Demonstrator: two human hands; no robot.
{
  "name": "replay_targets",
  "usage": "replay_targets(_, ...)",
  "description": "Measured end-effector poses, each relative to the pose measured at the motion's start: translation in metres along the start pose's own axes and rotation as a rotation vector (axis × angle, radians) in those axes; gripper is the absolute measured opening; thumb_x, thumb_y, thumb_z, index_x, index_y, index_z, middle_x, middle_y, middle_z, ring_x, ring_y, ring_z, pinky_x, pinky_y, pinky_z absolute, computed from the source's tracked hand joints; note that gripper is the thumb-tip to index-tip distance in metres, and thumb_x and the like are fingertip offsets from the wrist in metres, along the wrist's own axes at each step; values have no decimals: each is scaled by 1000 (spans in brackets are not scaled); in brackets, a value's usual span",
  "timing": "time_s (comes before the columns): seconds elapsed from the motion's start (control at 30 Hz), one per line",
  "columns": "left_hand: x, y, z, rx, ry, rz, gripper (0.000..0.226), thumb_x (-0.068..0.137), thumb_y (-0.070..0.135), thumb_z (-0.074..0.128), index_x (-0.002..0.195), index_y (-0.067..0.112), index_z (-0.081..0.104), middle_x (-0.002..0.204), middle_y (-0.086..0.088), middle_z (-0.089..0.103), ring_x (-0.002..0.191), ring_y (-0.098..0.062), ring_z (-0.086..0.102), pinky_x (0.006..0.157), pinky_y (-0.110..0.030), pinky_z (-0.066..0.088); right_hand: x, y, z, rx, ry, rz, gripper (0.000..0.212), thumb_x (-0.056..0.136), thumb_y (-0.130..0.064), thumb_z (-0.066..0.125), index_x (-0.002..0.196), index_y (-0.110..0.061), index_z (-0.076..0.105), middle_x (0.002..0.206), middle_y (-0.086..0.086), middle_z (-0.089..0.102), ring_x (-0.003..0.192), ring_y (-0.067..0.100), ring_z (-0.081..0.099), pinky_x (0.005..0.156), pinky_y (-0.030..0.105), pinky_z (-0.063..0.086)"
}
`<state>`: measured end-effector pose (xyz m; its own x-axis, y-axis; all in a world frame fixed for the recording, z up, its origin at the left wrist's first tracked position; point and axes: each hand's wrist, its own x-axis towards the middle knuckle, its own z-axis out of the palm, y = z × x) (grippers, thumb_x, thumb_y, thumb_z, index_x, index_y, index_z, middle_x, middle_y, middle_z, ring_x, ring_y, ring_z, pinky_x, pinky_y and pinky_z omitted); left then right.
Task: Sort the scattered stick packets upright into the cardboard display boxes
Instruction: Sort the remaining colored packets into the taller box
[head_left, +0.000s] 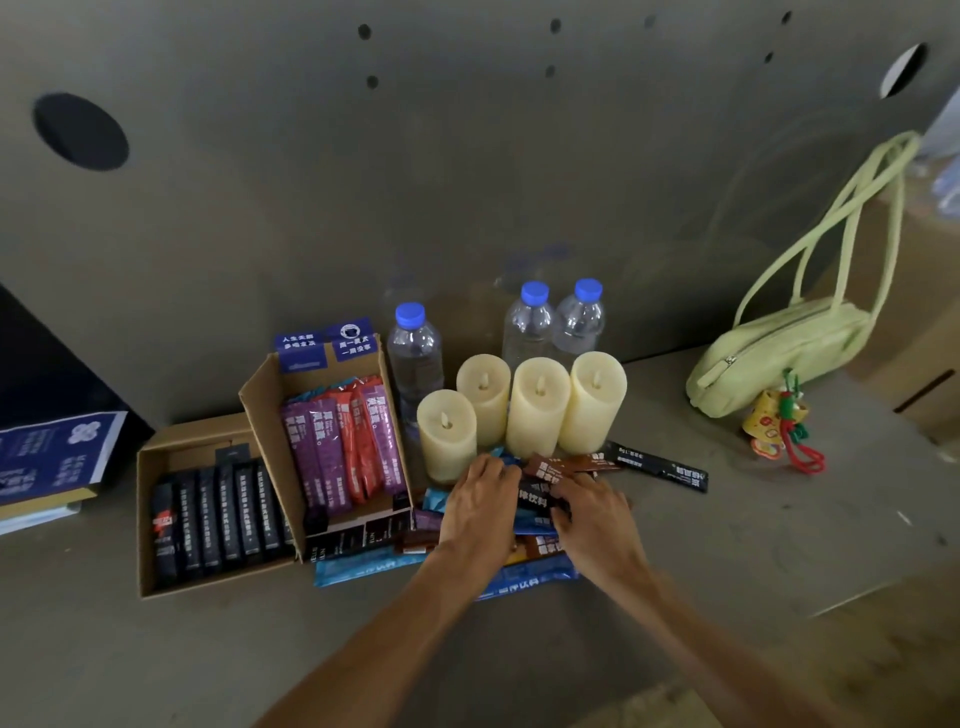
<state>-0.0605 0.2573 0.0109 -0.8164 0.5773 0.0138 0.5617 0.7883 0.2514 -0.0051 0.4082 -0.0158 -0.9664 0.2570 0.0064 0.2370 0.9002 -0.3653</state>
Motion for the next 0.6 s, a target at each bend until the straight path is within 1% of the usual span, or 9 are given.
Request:
replay_targets(0.07, 0, 0, -1, -4, 18, -7, 48, 81, -3, 64, 124, 16, 53, 124, -2, 51, 119, -20, 46, 97, -33, 45, 0, 9, -2, 55, 21, -9, 18, 94, -15, 55, 102, -21, 71, 106, -7, 67, 99, 18, 61, 83, 35, 44)
replay_targets(0.13, -3, 0, -1, 28, 26, 26, 41, 84, 2, 64, 121, 18, 55, 120, -1, 53, 115, -21, 50, 96, -34, 45, -1, 18, -6, 120, 6, -20, 17, 95, -13, 56, 98, -21, 70, 101, -8, 68, 95, 15, 62, 79, 30, 46)
replay_targets(0.23, -8, -2, 1, 27, 64, 82, 28, 89, 12, 63, 116, 21, 59, 114, 2, 58, 109, -18, 55, 97, -32, 45, -5, 27, -16, 221, -102, -57, 15, 95, -22, 62, 109, -25, 67, 105, -16, 62, 94, 4, 60, 76, 16, 46)
replay_targets(0.27, -8, -1, -1, -17, 87, 71, 20, 93, 16, 61, 112, 22, 60, 111, 4, 59, 103, -16, 58, 93, -31, 48, -7, 28, -18, 239, -129, -72, 20, 94, -27, 64, 113, -27, 66, 106, -19, 60, 95, 0, 58, 77, 13, 44)
replay_targets(0.33, -7, 2, -9, -201, 135, 17, 9, 99, 24, 55, 104, 22, 62, 102, 7, 61, 91, -11, 62, 81, -30, 53, -9, 30, -20, 258, -138, -90, 24, 90, -31, 69, 114, -29, 65, 105, -23, 58, 94, -3, 58, 78, 16, 45)
replay_targets(0.4, -3, 6, -22, -431, 148, -58, 7, 98, 26, 58, 96, 22, 64, 91, 10, 64, 80, -5, 60, 73, -26, 52, -9, 27, -23, 312, -120, -65, 12, 90, -28, 70, 102, -30, 66, 95, -21, 65, 84, -2, 62, 74, 21, 50)
replay_targets(0.43, -2, 7, -29, -525, 161, -90, 6, 97, 25, 61, 93, 23, 65, 86, 13, 65, 77, -3, 60, 70, -23, 51, -9, 25, -25, 367, -114, -42, 6, 91, -27, 70, 96, -30, 67, 89, -17, 68, 80, -1, 64, 70, 21, 51)
replay_targets(0.53, 2, 6, -47, -690, 180, -159, 5, 96, 25, 62, 92, 26, 65, 83, 15, 66, 77, -1, 60, 67, -18, 50, -9, 16, -37, 494, -156, -16, 5, 93, -26, 68, 92, -31, 70, 85, -14, 71, 80, -2, 66, 66, 14, 48)
replay_targets(0.6, 3, 3, -56, -759, 171, -176, 3, 96, 27, 63, 97, 28, 65, 88, 16, 68, 85, 2, 61, 72, -15, 51, -11, 11, -46, 547, -224, -38, 4, 93, -30, 67, 90, -32, 69, 85, -12, 72, 81, 2, 68, 67, 18, 51)
